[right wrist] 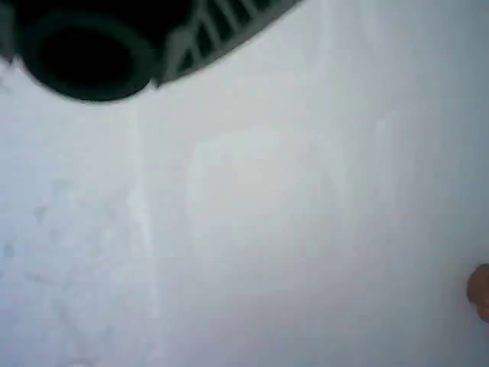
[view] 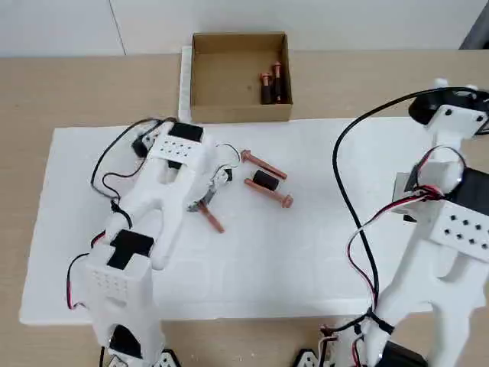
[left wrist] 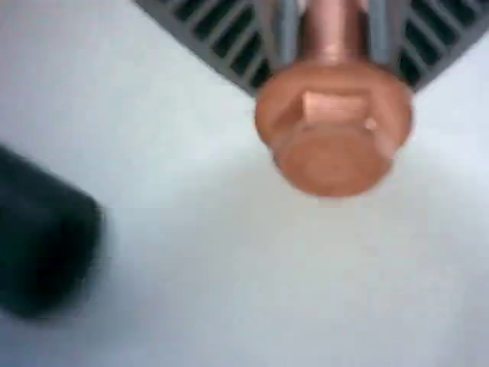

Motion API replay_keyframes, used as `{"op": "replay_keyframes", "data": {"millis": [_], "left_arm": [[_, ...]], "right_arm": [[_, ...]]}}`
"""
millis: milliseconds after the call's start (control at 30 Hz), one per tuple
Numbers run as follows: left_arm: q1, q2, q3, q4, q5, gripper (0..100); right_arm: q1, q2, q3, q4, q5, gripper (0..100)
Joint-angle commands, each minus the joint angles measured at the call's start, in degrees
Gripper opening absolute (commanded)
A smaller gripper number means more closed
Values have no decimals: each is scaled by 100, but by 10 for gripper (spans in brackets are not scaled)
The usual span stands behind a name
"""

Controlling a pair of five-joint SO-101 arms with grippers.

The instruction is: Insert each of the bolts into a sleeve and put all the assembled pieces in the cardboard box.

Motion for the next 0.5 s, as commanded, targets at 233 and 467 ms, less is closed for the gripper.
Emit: {"op": "replay_keyframes", "data": {"millis": [233,467], "left_arm": [[-545,44,-875,378,-5187,9],[-844,1029,-936,-35,-5398,11]], "right_arm": [[-40,-233,-18,-66,-53,4],[-40,-233,-18,-57,-53,4]]}}
